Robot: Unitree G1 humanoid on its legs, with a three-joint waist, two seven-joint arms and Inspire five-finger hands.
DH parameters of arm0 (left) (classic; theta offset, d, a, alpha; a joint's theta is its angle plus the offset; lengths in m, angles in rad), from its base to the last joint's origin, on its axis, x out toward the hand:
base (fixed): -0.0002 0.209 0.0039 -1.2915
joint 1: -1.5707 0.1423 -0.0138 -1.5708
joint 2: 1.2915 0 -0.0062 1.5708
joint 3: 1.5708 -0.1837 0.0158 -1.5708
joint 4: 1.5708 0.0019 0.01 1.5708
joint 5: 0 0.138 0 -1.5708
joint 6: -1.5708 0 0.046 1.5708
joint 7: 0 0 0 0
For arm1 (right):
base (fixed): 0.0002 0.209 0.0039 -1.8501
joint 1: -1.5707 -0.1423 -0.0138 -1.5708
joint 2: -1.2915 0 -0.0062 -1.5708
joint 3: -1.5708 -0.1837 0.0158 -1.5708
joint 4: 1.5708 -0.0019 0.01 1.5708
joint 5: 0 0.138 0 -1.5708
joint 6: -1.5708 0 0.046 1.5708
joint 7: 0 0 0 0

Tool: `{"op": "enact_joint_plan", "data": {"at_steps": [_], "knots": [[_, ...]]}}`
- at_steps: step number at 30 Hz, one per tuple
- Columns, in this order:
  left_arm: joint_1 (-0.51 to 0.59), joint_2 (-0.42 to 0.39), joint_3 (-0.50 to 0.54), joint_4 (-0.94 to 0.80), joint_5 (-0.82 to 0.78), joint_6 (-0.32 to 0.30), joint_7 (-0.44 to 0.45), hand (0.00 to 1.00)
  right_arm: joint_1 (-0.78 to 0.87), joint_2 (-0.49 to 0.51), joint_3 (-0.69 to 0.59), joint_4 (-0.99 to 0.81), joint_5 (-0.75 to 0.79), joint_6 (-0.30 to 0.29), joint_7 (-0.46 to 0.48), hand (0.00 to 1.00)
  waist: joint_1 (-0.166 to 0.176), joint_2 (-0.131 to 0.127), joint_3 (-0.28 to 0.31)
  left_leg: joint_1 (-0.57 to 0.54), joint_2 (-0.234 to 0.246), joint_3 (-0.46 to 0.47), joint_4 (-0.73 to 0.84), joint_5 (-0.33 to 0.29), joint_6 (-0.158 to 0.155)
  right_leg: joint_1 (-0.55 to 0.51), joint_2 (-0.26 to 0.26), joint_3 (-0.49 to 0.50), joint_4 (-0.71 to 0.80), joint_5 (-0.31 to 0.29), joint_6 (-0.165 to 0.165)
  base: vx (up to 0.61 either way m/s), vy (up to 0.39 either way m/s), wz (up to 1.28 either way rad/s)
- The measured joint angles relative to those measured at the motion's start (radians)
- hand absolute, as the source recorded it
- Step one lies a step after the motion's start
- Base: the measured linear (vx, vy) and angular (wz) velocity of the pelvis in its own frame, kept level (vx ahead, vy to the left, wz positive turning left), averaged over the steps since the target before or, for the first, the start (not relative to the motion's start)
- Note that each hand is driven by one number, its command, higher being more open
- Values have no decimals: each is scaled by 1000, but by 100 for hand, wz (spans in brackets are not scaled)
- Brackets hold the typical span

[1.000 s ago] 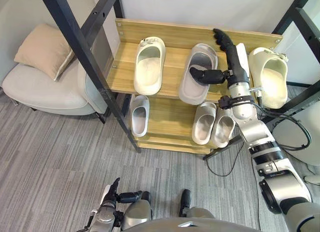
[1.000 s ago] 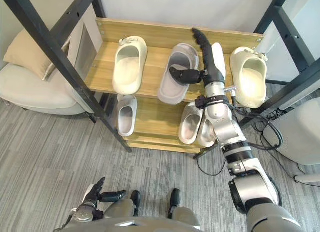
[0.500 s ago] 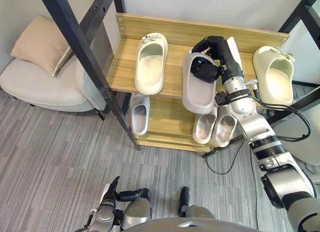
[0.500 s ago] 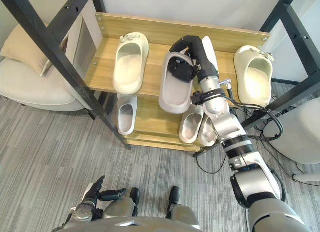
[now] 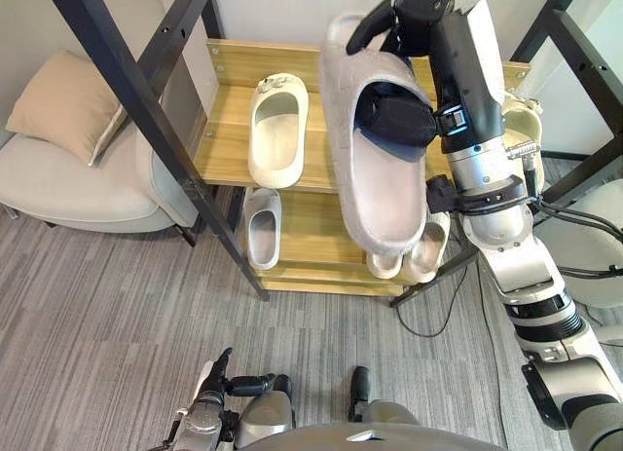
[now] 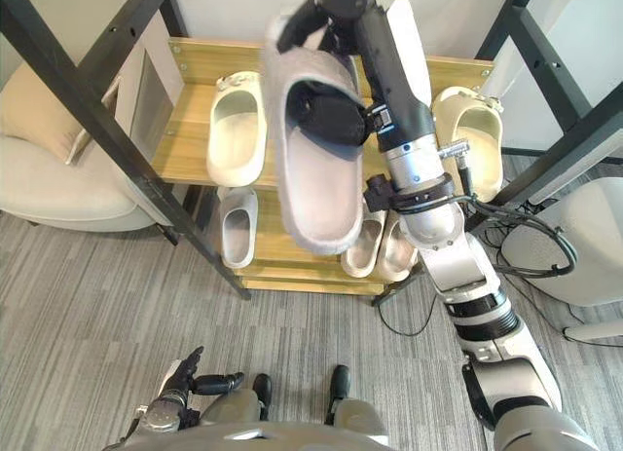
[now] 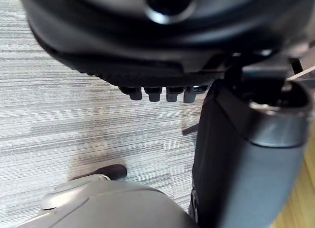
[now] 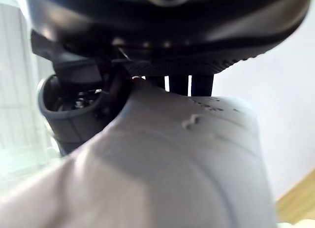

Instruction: Organize the slippers on the shoe rack

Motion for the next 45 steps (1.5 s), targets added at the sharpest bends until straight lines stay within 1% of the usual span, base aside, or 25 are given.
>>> {"op": "enact_joint_plan", "data": {"at_steps": [1,3,6,8,12,17,18,19,21,22,24,25,26,27,28,29,30,31,33,35,36,37,39,43,45], "knots": [[0,-1,-5,7,0,1,0,100,24,28,24,-19,44,-7,13,0,0,4,-8,0,0,0,0,0,0,0,0,0,0,0,0,0,0,0],[0,-1,-9,12,0,1,0,100,37,45,55,-27,77,-10,28,0,-1,8,-13,0,0,1,0,0,0,0,-1,0,0,0,0,0,0,0],[-2,-8,-13,24,0,1,1,100,77,77,198,-30,203,-12,106,0,0,20,-24,1,0,1,0,0,0,2,-1,0,0,0,0,0,0,0],[-2,-12,-14,25,0,1,2,100,93,94,314,-9,256,-11,175,0,3,26,-28,1,0,-1,0,2,0,2,-1,-2,0,0,0,0,0,0],[-3,-13,-16,25,4,1,3,100,122,111,413,70,267,-2,247,0,8,28,-33,1,-2,-13,-2,6,0,7,-3,-16,0,-1,0,-8,0,9],[-11,-8,-42,26,4,-1,4,100,161,99,502,218,299,47,305,0,25,32,-34,-7,-9,-26,-11,17,1,3,-10,-30,0,-1,0,-25,5,11],[-17,-10,-43,26,4,-5,4,100,169,82,519,249,296,55,317,0,25,38,-30,-35,-10,-38,9,17,1,-18,-13,-44,20,-5,-2,-58,4,26],[-30,-13,-43,26,4,-6,4,100,170,72,521,269,295,56,320,0,25,45,-22,-69,-9,-47,39,13,-2,-57,-18,-52,70,-26,-1,-86,7,33],[-62,-18,-44,24,1,-7,5,100,167,55,510,291,267,59,315,0,26,59,13,-135,-9,-67,115,-5,-4,-133,-30,-66,192,-76,-3,-83,13,31],[-85,-19,-43,24,-9,-13,6,100,160,44,503,303,243,63,310,0,28,67,43,-183,-9,-75,184,-27,-5,-182,-41,-74,277,-112,-4,-117,20,30],[-129,-19,-40,19,-49,-35,16,100,145,27,487,318,177,72,294,0,30,71,95,-291,-8,-96,331,-80,-8,-286,-59,-83,443,-182,-10,-218,-6,28],[-141,-19,-33,10,-64,-38,18,100,143,18,478,322,156,73,288,0,35,71,113,-333,-7,-99,385,-104,-11,-327,-64,-84,497,-207,-14,-278,-36,16],[-154,-20,-30,-2,-80,-47,16,100,143,5,459,326,110,73,281,0,38,73,133,-384,-5,-104,438,-122,-14,-375,-67,-86,546,-226,-18,-270,-33,7],[-156,-20,-29,-5,-86,-50,16,100,143,4,453,327,96,73,276,0,38,73,138,-396,-4,-105,448,-124,-13,-386,-68,-87,555,-227,-19,-229,-51,5],[-162,-21,-28,-18,-99,-55,15,100,142,2,430,338,55,73,262,0,38,77,150,-436,4,-110,477,-130,-10,-421,-71,-95,585,-231,-23,-162,-60,4],[-169,-22,-25,-30,-109,-58,13,100,142,0,398,349,34,73,250,0,38,78,164,-473,4,-114,508,-137,-13,-458,-87,-111,632,-244,-31,-175,-89,7],[-170,-22,-6,-57,-121,-63,8,100,139,-7,358,356,1,74,224,0,37,78,184,-513,2,-118,563,-155,-15,-499,-104,-120,690,-270,-33,-141,-62,9],[-172,-25,1,-66,-125,-70,7,100,139,-14,335,359,-13,74,210,0,35,82,193,-536,2,-122,592,-165,-19,-518,-108,-124,717,-283,-34,-159,-74,17],[-180,-27,10,-108,-145,-90,6,100,125,-48,228,361,-59,75,153,0,34,84,212,-643,3,-151,691,-192,-30,-615,-124,-145,823,-326,-49,-85,-65,21],[-185,-28,16,-126,-153,-97,6,100,108,-66,177,365,-77,76,114,0,36,83,216,-698,6,-161,748,-205,-36,-667,-130,-152,884,-350,-54,-71,-74,9],[-190,-29,23,-136,-163,-105,5,100,86,-71,143,379,-97,76,81,0,37,81,218,-738,11,-168,799,-224,-42,-706,-132,-153,937,-372,-58,-37,-45,2],[-192,-30,29,-139,-164,-107,5,100,77,-72,133,384,-101,77,69,0,36,79,219,-751,11,-170,815,-229,-42,-718,-134,-153,956,-376,-62,-47,-49,2],[-203,-29,48,-179,-175,-116,7,100,20,-76,73,388,-142,77,-10,0,34,68,228,-843,17,-184,914,-264,-55,-811,-145,-158,1066,-423,-75,-61,-48,1],[-210,-34,74,-247,-183,-118,7,100,-44,-77,47,388,-169,88,-94,0,35,59,241,-948,20,-203,1003,-288,-70,-911,-159,-171,1164,-467,-83,-61,-17,2],[-217,-40,80,-275,-186,-121,7,100,-73,-82,47,388,-175,91,-113,0,44,57,245,-998,22,-216,1034,-294,-80,-953,-166,-184,1198,-481,-97,-49,7,7]]}}
